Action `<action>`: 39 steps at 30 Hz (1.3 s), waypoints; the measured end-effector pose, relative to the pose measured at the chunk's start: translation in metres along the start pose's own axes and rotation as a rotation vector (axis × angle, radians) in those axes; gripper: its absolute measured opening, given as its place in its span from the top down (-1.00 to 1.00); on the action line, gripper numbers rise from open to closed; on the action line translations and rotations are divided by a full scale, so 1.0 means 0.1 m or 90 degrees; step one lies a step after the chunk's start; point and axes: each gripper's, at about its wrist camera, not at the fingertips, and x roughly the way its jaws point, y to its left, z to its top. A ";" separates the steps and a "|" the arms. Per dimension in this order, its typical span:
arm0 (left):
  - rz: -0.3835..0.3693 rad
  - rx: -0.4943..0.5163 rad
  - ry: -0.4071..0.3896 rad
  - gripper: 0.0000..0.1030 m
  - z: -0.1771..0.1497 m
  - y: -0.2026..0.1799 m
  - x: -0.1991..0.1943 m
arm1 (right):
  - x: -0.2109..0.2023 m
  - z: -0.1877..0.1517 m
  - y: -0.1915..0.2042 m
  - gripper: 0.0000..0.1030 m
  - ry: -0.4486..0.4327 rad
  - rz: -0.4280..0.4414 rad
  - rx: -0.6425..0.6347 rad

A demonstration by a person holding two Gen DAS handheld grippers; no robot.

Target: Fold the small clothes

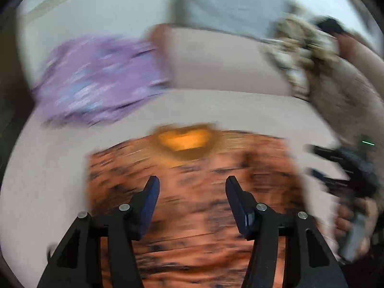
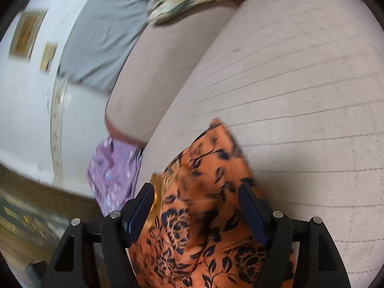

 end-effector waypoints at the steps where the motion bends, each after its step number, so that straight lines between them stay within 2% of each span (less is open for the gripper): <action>1: 0.030 -0.028 0.010 -0.13 -0.09 0.18 0.08 | 0.04 -0.06 0.10 -0.53 0.007 -0.007 -0.031; 4: 0.076 -0.110 0.036 -0.13 -0.35 0.66 0.32 | 0.16 -0.14 0.24 -0.57 0.022 -0.042 -0.086; 6: 0.104 -0.139 0.034 -0.13 -0.51 0.87 0.41 | 0.21 -0.14 0.20 -0.57 0.019 -0.065 -0.081; 8: 0.147 -0.137 0.025 -0.13 -0.60 0.95 0.51 | 0.26 -0.11 0.11 -0.57 0.014 -0.077 -0.054; 9: 0.153 -0.131 0.029 -0.13 -0.62 0.96 0.56 | 0.30 -0.08 0.05 -0.57 0.015 -0.081 -0.040; 12: 0.134 -0.126 0.024 -0.13 -0.61 0.92 0.61 | 0.46 -0.04 -0.10 -0.58 0.026 -0.065 -0.007; 14: 0.136 -0.106 0.019 -0.13 -0.61 0.84 0.63 | 0.55 -0.06 -0.07 -0.56 0.013 -0.072 -0.028; 16: 0.140 -0.099 0.023 -0.13 -0.61 0.78 0.67 | 0.60 -0.09 0.01 -0.32 -0.004 -0.090 -0.066; 18: 0.134 -0.115 0.028 -0.13 -0.62 0.83 0.72 | 0.65 -0.12 0.07 0.81 0.018 -0.074 -0.095; 19: 0.132 -0.123 0.029 -0.14 -0.63 0.85 0.72 | 0.64 -0.13 0.08 0.82 0.024 -0.066 -0.097; 21: 0.134 -0.136 0.030 -0.14 -0.66 0.89 0.70 | 0.52 -0.16 0.16 0.82 0.004 -0.064 -0.121; 25: 0.147 -0.146 0.033 -0.18 -0.72 0.91 0.66 | -0.07 -0.18 0.34 0.83 -0.096 -0.066 -0.177; 26: 0.149 -0.145 0.032 -0.18 -0.72 0.90 0.66 | -0.16 -0.19 0.32 0.83 -0.102 -0.076 -0.182; 27: 0.155 -0.142 0.034 -0.18 -0.73 0.89 0.67 | -0.20 -0.20 0.28 0.83 -0.093 -0.092 -0.185; 29: 0.177 -0.130 0.045 -0.19 -0.75 0.87 0.69 | -0.05 -0.22 0.16 0.82 -0.003 -0.164 -0.200; 31: 0.180 -0.127 0.053 -0.19 -0.77 0.86 0.69 | 0.18 -0.30 -0.02 0.75 0.106 -0.265 -0.216; 32: 0.181 -0.125 0.053 -0.18 -0.77 0.85 0.67 | 0.16 -0.30 -0.06 0.73 0.115 -0.255 -0.202; 35: 0.212 -0.105 0.030 -0.18 -0.75 0.82 0.57 | -0.11 -0.14 -0.08 0.61 0.060 -0.227 -0.159; 37: 0.219 -0.098 0.003 -0.18 -0.72 0.81 0.50 | -0.37 0.01 -0.17 0.42 -0.024 -0.215 -0.108; 39: 0.200 -0.103 -0.024 -0.18 -0.68 0.80 0.43 | -0.51 0.08 -0.23 -0.33 -0.087 -0.186 -0.064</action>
